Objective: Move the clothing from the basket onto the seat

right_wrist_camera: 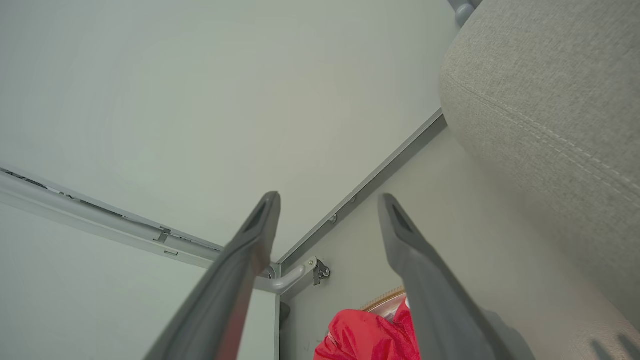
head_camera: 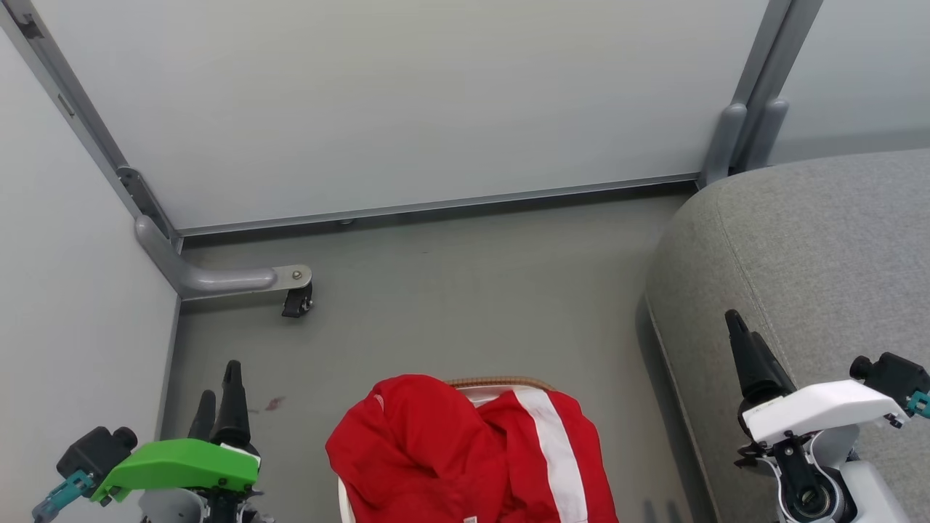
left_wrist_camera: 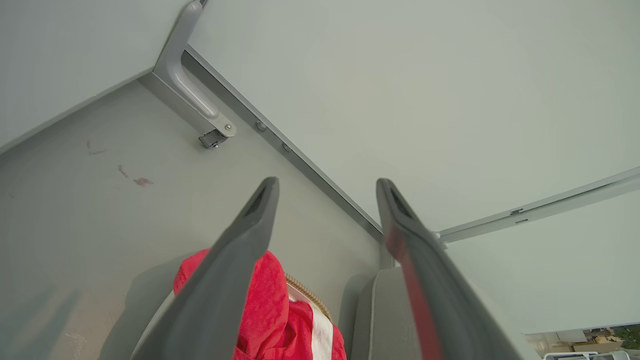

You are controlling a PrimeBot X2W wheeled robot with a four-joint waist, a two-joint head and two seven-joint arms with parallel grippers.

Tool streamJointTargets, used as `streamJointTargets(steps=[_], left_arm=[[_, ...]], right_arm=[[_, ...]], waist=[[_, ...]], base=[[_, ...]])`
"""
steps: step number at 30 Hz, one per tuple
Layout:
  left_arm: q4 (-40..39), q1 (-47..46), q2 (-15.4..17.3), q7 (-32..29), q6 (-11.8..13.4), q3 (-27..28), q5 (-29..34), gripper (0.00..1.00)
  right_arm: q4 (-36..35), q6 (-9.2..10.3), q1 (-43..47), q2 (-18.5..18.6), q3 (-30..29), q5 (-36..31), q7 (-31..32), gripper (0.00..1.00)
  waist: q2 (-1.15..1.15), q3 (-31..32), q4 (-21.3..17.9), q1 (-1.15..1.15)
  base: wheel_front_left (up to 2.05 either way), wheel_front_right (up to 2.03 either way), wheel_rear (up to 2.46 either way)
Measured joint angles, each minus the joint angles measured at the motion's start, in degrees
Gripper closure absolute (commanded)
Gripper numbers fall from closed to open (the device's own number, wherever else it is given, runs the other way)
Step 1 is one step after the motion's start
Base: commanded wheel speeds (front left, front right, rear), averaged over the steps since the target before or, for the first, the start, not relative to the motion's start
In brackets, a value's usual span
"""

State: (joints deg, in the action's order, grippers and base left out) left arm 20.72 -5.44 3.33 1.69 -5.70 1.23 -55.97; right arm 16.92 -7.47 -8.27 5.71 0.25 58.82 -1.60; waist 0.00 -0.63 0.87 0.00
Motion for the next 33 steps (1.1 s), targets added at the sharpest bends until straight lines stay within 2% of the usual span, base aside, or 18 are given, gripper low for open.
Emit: streamJointTargets(steps=[9, 33], left_arm=[[0.27, 0.02, 0.35, 1.90, 2.19, -1.74, 7.34, 0.00], [-1.55, -0.42, 1.48, 5.98, 4.65, -5.78, 24.18, 0.00]], right_arm=[[0.81, 0.00, -0.49, 0.43, 0.88, -7.91, -1.83, 0.00], [0.63, 0.00, -2.13, 0.29, 1.97, -26.31, -6.01, 0.00]], waist=[[0.00, 0.00, -0.03, 0.00], [0.00, 0.43, 0.52, 0.00]], base=[[0.00, 0.00, 0.00], [0.00, 0.00, 0.00]])
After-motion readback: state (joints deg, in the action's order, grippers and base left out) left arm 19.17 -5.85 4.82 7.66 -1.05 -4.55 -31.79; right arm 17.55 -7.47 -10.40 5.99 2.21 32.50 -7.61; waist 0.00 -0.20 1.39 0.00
